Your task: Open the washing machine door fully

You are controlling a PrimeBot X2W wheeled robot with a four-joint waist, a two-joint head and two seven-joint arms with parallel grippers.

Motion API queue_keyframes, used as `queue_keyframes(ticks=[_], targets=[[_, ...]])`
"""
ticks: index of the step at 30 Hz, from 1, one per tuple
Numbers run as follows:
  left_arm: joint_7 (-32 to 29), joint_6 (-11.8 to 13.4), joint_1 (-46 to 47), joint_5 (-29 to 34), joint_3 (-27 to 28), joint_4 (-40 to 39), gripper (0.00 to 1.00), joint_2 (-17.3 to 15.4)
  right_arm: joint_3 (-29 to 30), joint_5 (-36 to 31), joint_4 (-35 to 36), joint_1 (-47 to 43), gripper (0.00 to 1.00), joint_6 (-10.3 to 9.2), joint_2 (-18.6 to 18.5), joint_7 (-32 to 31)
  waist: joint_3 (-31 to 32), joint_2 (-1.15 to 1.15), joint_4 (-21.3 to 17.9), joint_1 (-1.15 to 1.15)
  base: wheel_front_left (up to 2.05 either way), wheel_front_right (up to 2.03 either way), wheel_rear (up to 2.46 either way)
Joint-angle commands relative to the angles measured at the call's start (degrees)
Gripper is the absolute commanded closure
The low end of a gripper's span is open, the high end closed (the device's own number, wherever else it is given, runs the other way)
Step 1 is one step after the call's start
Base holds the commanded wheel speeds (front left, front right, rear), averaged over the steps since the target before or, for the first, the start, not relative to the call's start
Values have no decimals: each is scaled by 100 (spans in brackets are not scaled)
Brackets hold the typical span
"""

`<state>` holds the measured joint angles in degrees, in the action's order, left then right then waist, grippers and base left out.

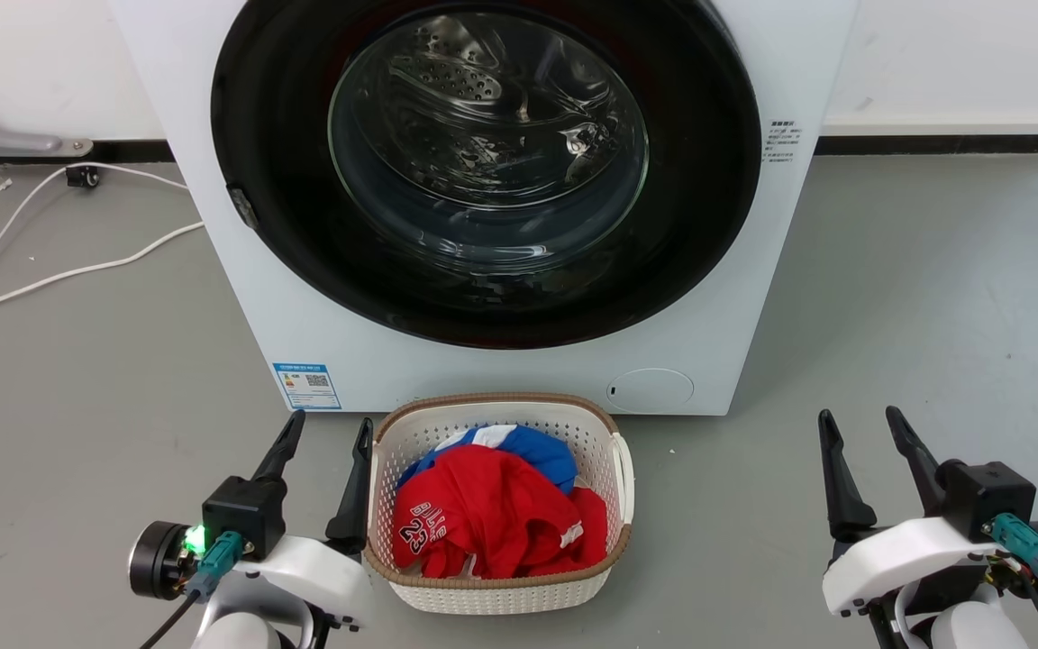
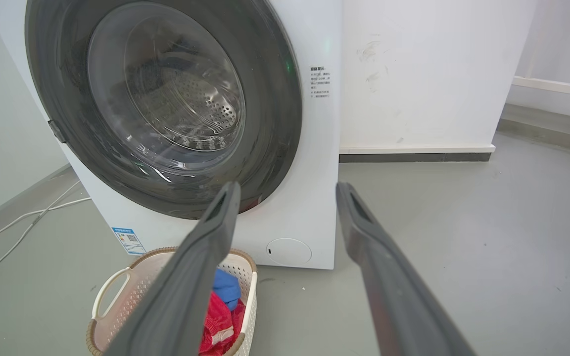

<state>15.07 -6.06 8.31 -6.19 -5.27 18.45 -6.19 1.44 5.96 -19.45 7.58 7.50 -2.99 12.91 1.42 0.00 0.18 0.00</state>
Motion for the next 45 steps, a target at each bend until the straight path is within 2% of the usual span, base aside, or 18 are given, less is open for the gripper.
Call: queue_keyframes(ticks=[1, 5, 6, 7, 8, 11, 13, 21, 24, 26, 33, 40, 45], targets=[[15, -28, 43, 15, 46, 18, 0, 36, 11, -9, 35, 53, 0, -1, 19, 13, -10, 0, 3, 0, 0, 0, 0], [15, -39, 48, 17, 72, 24, 0, 46, 9, -9, 45, 48, 0, -1, 19, -17, -16, 0, 1, 0, 0, 0, 0], [15, -42, 48, 22, 80, 26, 0, 49, 7, 39, 36, 45, 5, -1, 19, -36, -17, 0, 0, 0, 0, 0, 0], [15, -46, 47, 24, 86, 26, 0, 53, -2, 57, 36, 45, 92, -1, 19, -55, -18, 0, -1, 0, 0, 0, 0], [15, -49, 45, 25, 95, 27, 0, 57, -11, 79, 33, 43, 100, -1, 19, -77, -18, 0, -2, 0, 0, 0, 0], [15, -49, 38, 33, 116, 30, 0, 68, -28, 222, 23, 29, 100, -1, 19, -125, -16, 0, -5, 0, 0, 0, 0], [15, -56, 38, 38, 131, 33, 0, 74, -7, 678, -6, 25, 100, -1, 19, -197, -16, 0, -5, 0, 0, 0, 0], [15, -83, 59, 30, 194, -6, 0, 103, -13, 5266, -54, 204, 100, -1, 12, -785, -42, 0, 9, 0, 0, 0, 0], [15, -87, 65, 13, 215, -28, 0, 107, 139, 6477, -99, 318, 100, -1, 12, -980, -70, 0, 12, 0, 0, 0, 0], [15, -92, 75, 14, 212, -48, 0, 119, 289, 7059, -132, 417, 100, -1, 13, -1080, -99, 0, 20, 0, 0, 0, 0], [15, -114, 256, 8, 180, -213, 0, 147, 968, 8038, -250, 1081, 100, -1, -117, -1486, -490, 0, 85, 0, 0, 0, 0], [15, -126, 657, -43, 127, -564, 0, 136, 1264, 8438, -1127, 2535, 100, -1, -858, -2124, -1221, 0, 168, 0, 0, 0, 0], [15, -135, 916, -56, 76, -804, 0, 134, 1034, 8327, -1996, 3743, 100, -1, -1427, -2625, -1693, 0, 282, 0, 0, 0, 0]])
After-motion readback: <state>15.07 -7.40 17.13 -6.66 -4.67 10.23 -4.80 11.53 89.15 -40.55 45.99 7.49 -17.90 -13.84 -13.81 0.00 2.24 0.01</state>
